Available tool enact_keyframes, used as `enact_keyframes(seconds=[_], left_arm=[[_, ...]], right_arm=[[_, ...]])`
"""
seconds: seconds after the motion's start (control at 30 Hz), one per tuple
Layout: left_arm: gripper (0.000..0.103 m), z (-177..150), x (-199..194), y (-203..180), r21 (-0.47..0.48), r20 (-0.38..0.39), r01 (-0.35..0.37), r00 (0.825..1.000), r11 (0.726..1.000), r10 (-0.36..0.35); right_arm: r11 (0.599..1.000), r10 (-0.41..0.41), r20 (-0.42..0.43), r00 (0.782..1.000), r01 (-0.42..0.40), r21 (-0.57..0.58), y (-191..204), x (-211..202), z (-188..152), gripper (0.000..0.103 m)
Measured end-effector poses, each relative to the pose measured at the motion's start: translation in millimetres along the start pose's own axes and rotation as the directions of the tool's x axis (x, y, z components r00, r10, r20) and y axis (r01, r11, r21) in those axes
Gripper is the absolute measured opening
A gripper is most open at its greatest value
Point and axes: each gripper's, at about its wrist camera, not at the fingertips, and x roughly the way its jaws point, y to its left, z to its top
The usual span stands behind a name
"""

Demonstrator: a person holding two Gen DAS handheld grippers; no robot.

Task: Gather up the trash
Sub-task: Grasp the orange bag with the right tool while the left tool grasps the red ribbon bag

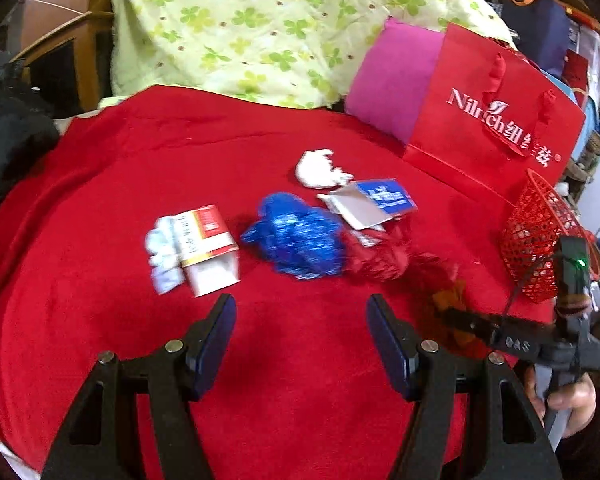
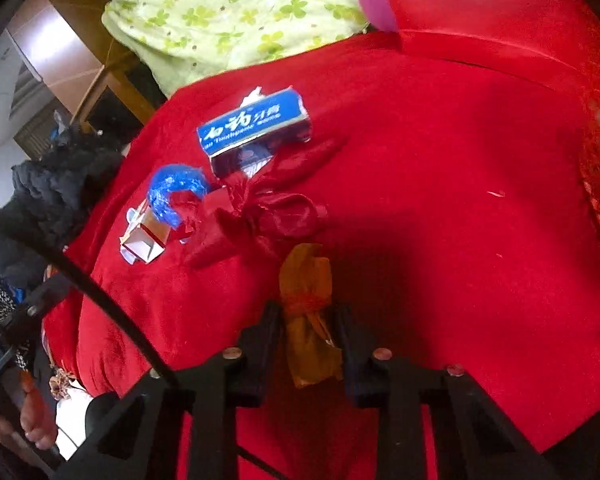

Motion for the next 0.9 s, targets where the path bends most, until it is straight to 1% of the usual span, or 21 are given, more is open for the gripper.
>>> enact_keyframes(seconds=[0.13,0.2,0.27,0.33,0.4,0.43,0.47,0.53,0.57,0.6,0.67,0.7,0.77,0.8,0.83,0.9], left_arm=[[0.068,15,27,-21,0.008,-0.015,0.047,0.999,0.999,-0.047],[0.068,24,41,-35,0.023,-0.005,0.073,0.997,0.997,-0.073],[0.068,32,55,-47,0.047,0.008,0.082,0.997,0.996,-0.082],[0.069,38,70,-58,0.089,0.002,0.090,0.996,0.992,-0.091],[0.069,41,90,-68,0.143,-0.042,0.107,0.994,0.984,-0.102],[0.069,41,95,-69,0.150,-0.054,0.116,0.993,0.982,-0.109],[0.069,40,105,-70,0.157,-0.087,0.129,0.989,0.979,-0.116],[0.069,36,114,-71,0.159,-0.133,0.125,0.986,0.979,-0.104],[0.069,32,115,-69,0.145,-0.148,0.143,0.981,0.979,-0.121],[0.069,28,112,-66,0.122,-0.156,0.183,0.974,0.975,-0.164],[0.069,20,106,-64,0.095,-0.175,0.231,0.961,0.968,-0.212],[0.069,14,100,-63,0.079,-0.188,0.266,0.951,0.961,-0.248],[0.069,5,90,-63,0.068,-0.194,0.314,0.935,0.947,-0.297],[0.069,1,84,-63,0.074,-0.197,0.319,0.934,0.945,-0.300],[0.069,-1,79,-62,0.077,-0.196,0.312,0.936,0.947,-0.293],[0.069,2,74,-59,0.069,-0.172,0.291,0.946,0.954,-0.276]], right_arm=[[1.000,-0.006,0.039,0.999,0.005,0.007,-15,-30,-4,0.029],[1.000,-0.001,0.054,0.999,-0.001,0.028,-22,-39,-5,0.029],[0.999,0.000,0.064,0.998,-0.003,0.046,-30,-49,-6,0.029],[0.998,0.001,0.069,0.998,-0.005,0.063,-37,-56,-8,0.029],[0.997,0.008,0.070,0.998,-0.013,0.075,-42,-61,-9,0.029],[0.997,0.010,0.069,0.998,-0.015,0.077,-43,-61,-10,0.029],[0.997,0.011,0.069,0.998,-0.016,0.077,-43,-62,-11,0.029],[0.997,0.013,0.068,0.998,-0.019,0.075,-41,-60,-12,0.029],[0.997,0.015,0.067,0.998,-0.020,0.073,-40,-60,-12,0.029],[0.997,0.015,0.068,0.998,-0.020,0.069,-38,-59,-13,0.029],[0.998,0.013,0.070,0.997,-0.017,0.058,-35,-58,-13,0.029],[0.998,0.010,0.074,0.997,-0.014,0.054,-32,-58,-13,0.029],[0.999,0.004,0.087,0.996,-0.008,0.048,-31,-61,-11,0.029],[0.999,-0.001,0.096,0.995,-0.003,0.044,-30,-64,-10,0.029],[0.999,-0.004,0.102,0.995,-0.001,0.042,-30,-66,-11,0.029],[0.999,-0.005,0.113,0.994,0.000,0.043,-30,-71,-10,0.029]])
